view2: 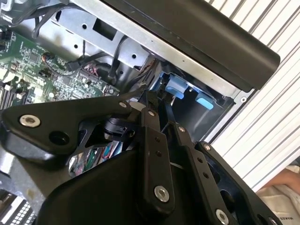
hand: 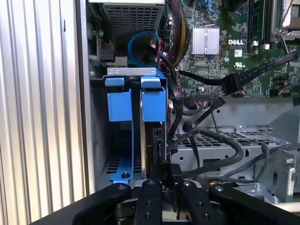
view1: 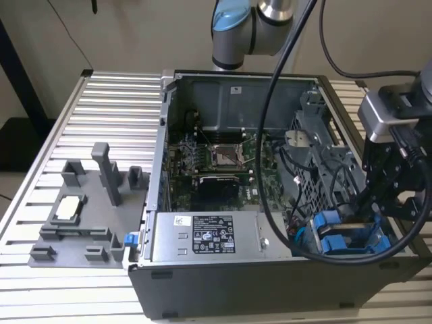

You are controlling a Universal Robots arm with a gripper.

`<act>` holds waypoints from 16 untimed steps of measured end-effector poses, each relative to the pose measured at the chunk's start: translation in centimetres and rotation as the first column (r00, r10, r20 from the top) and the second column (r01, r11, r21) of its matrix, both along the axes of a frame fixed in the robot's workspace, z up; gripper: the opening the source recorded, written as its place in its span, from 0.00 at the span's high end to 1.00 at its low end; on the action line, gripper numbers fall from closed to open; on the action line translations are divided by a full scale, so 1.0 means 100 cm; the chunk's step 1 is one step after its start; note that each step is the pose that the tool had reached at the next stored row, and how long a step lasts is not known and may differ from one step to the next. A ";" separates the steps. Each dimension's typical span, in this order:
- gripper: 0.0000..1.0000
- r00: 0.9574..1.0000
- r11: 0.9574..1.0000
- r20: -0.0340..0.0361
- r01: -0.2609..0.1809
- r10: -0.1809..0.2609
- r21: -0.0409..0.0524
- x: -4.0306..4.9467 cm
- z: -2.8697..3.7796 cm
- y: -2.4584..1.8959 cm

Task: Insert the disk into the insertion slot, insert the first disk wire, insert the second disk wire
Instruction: 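Insert the first disk wire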

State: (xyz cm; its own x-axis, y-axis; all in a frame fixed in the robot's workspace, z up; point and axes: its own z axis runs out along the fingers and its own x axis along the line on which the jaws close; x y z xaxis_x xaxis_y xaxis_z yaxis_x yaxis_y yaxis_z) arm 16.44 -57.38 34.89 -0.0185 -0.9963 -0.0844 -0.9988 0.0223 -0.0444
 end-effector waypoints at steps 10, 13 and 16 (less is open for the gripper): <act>0.81 1.000 1.000 0.000 0.000 0.000 0.000 0.0000 -0.0053 -0.0027; 0.81 1.000 1.000 0.000 0.000 0.000 0.000 0.0000 -0.0076 -0.0033; 0.81 1.000 1.000 0.000 0.000 0.000 0.000 0.0000 -0.0100 -0.0039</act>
